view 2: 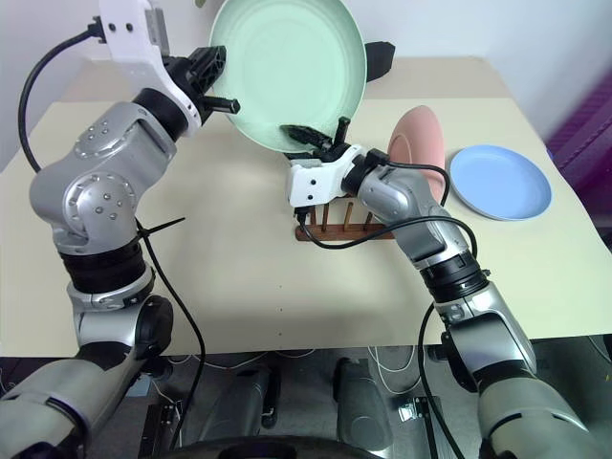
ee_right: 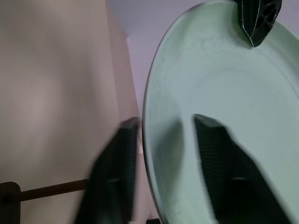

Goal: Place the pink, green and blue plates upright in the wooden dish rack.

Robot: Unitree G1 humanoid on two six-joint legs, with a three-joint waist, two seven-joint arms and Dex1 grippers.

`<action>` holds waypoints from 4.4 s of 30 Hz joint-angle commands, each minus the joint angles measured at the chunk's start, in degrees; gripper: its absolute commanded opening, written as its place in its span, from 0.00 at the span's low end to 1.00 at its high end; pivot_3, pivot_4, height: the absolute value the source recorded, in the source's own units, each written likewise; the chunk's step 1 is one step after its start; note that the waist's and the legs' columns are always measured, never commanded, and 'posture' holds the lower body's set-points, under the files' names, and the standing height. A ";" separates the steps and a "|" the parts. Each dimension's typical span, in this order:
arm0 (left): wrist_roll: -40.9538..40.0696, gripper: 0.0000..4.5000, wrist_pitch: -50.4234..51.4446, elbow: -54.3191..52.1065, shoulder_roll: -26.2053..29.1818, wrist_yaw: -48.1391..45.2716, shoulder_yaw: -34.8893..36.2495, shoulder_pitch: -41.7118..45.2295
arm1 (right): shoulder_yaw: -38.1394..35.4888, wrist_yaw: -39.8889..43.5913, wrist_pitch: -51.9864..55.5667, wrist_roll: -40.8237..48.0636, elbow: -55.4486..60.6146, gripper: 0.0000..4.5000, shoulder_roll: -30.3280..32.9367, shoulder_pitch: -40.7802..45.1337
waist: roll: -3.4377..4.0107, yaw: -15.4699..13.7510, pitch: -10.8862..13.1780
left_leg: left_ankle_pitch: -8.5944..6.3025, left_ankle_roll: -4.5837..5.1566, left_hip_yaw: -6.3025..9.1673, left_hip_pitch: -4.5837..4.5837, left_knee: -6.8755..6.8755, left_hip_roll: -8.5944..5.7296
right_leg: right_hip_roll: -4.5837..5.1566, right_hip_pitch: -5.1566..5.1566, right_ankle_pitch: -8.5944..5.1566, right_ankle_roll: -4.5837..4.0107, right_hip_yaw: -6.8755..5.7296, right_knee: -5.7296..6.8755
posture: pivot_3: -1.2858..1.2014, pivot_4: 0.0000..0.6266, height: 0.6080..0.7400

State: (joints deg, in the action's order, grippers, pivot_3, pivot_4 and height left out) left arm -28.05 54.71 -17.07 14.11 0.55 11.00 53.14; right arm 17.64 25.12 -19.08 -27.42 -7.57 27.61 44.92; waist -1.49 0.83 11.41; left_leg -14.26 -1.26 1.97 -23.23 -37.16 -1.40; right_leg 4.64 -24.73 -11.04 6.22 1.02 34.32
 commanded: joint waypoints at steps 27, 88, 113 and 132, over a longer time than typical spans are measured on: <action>-4.51 0.99 -15.69 0.96 10.38 -9.50 14.03 -8.37 | -5.74 -0.63 -3.77 8.93 2.38 0.00 -0.45 2.80 | 0.00 0.22 0.00 | 0.02 -0.03 -0.01 0.05 0.01 0.01 | -0.02 0.00 0.00 0.00 0.03 0.05 | 0.52 0.24 0.97; -3.31 0.99 -26.18 -8.13 16.69 -43.94 -11.49 -41.49 | -35.40 -10.51 59.74 104.74 29.75 0.00 0.45 -23.66 | 0.07 -0.14 -0.02 | -0.02 0.09 -0.10 0.10 -0.09 0.25 | -0.03 0.10 -0.11 -0.24 0.08 0.05 | 0.52 0.24 0.97; -2.37 1.00 -26.67 -7.72 16.44 -44.33 -12.08 -41.76 | -35.56 -10.33 59.18 102.33 29.60 0.99 -0.16 -23.57 | 0.07 -0.14 -0.02 | -0.02 0.09 -0.10 0.10 -0.09 0.25 | -0.03 0.10 -0.11 -0.24 0.08 0.05 | 0.52 0.24 0.97; -2.15 1.00 -27.02 -6.77 15.85 -44.90 -12.67 -41.43 | -39.44 -5.03 57.32 97.61 30.30 0.99 7.84 -20.53 | 0.08 -0.16 -0.02 | -0.02 0.09 -0.10 0.09 -0.09 0.25 | -0.03 0.10 -0.11 -0.25 0.08 0.04 | 0.52 0.24 0.97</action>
State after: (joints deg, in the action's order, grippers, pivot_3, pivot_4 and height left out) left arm -30.43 29.04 -23.12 30.14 -43.89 -1.48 11.47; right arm -19.52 19.02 39.93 70.84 21.12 34.24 22.91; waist -1.42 0.66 11.39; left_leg -14.28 -1.16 1.86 -23.13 -37.25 -1.16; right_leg 4.61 -24.62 -11.15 5.97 1.10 34.36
